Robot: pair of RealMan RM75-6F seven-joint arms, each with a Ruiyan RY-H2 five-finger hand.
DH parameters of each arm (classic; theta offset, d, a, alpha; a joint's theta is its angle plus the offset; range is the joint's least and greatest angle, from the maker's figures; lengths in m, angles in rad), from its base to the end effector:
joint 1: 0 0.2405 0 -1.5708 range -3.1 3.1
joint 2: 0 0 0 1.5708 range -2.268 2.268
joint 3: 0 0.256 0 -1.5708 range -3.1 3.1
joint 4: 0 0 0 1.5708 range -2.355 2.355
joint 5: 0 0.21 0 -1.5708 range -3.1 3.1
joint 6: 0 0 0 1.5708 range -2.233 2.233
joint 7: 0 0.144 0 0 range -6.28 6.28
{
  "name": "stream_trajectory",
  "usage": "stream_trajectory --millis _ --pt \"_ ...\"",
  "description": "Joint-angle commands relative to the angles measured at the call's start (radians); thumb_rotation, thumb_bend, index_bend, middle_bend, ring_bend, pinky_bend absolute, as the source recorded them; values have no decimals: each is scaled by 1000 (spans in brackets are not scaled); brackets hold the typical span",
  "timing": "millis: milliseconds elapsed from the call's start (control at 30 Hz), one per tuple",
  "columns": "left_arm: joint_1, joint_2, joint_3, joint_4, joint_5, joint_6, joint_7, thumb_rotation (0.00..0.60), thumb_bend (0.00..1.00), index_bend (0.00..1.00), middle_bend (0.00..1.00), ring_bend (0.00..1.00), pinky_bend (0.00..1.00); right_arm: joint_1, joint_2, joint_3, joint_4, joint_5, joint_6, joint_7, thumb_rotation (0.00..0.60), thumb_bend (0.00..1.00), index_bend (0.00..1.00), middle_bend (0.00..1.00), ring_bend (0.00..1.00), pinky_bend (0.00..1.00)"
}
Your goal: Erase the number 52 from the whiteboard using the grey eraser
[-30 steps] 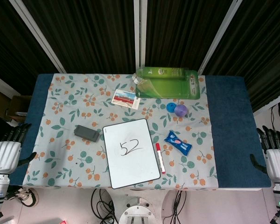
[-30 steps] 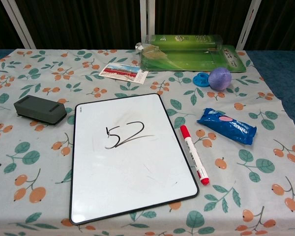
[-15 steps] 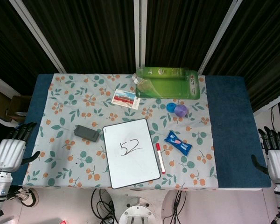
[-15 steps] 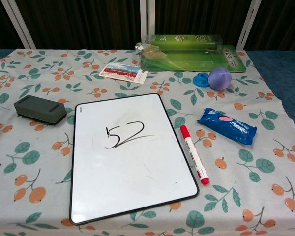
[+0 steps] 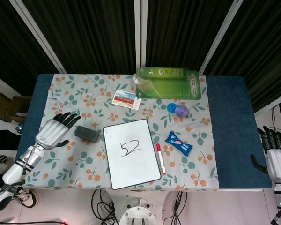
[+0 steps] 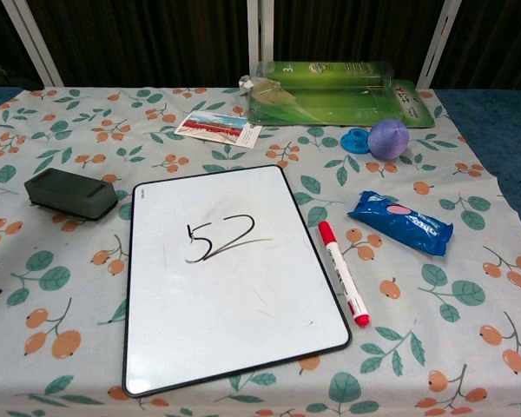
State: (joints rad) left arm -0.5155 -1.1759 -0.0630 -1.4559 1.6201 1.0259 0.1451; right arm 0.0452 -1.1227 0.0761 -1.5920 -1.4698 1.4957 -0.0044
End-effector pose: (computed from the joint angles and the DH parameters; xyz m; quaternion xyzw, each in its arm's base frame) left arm -0.2497 0.3031 0.0952 -0.8110 -0.2314 -0.2929 0.4505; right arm -0.3228 -0.1740 0.1668 0.5726 -0.3891 0.3785 0.6144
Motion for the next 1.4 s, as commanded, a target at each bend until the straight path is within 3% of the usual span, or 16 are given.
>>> stream_trajectory --millis 33,200,600,1100,1400 --pt "-92 -78 15 108 24 -105 -56 600 178 79 91 101 237 -8 4 0 2 7 9 -1 600 261 0 0 0 0" --pt "-124 -124 39 178 17 -149 -108 600 178 96 99 101 237 -24 14 4 -4 15 32 1 600 261 0 0 0 0" --pt "-167 -198 76 278 7 -186 -216 600 236 253 198 119 242 -27 3 4 -16 10 39 -17 600 260 0 0 0 0" --pt "-194 -184 95 238 -17 -196 -197 600 249 302 221 125 247 -20 3 10 -7 34 10 -19 600 261 0 0 0 0" --pt "-198 -190 95 228 -38 -188 -191 600 293 373 324 208 313 -12 -4 12 0 37 -3 -21 600 261 0 0 0 0"
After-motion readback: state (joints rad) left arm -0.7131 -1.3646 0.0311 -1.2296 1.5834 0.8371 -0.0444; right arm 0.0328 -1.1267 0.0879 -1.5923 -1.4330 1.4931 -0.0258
